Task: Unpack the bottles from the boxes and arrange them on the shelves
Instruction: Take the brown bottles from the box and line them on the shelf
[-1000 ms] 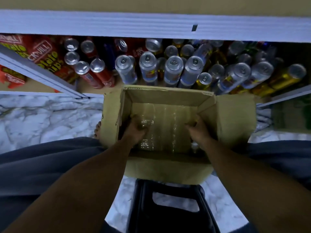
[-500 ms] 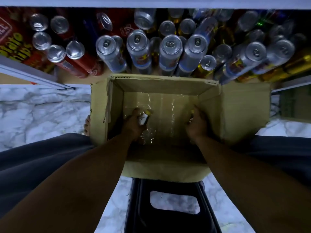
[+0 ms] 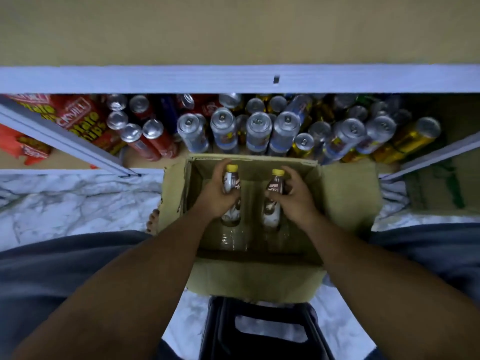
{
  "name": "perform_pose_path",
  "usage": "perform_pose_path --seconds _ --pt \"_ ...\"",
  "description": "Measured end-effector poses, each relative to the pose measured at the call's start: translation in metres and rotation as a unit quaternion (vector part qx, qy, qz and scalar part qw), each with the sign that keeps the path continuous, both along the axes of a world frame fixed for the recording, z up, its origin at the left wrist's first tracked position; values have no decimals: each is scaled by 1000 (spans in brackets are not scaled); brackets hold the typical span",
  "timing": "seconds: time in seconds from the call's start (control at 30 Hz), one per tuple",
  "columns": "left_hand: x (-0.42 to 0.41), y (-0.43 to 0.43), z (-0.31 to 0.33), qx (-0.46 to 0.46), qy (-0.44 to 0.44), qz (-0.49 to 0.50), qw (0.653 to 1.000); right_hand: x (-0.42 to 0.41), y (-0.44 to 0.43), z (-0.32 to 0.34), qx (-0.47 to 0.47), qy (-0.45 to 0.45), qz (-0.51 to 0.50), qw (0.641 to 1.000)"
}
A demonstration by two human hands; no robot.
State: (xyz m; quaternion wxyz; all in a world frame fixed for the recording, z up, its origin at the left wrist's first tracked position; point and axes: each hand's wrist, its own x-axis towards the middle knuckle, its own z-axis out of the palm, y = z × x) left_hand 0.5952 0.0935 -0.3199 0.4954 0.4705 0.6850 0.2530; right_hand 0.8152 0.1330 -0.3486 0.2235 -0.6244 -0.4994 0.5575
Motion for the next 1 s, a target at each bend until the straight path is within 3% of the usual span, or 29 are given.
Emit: perform_pose_path --seconds 0.2,0.4,0.73,1.0 --pt "4 -12 88 128 31 -15 991 -4 -4 94 107 53 75 990" --pt "11 -28 167 214 40 -23 976 4 -24 169 196 49 90 975" --pt "-4 -50 282 294 85 -16 952 -11 -33 295 324 19 106 940" --pt "-63 -28 355 357 135 17 924 -75 3 375 393 28 145 908"
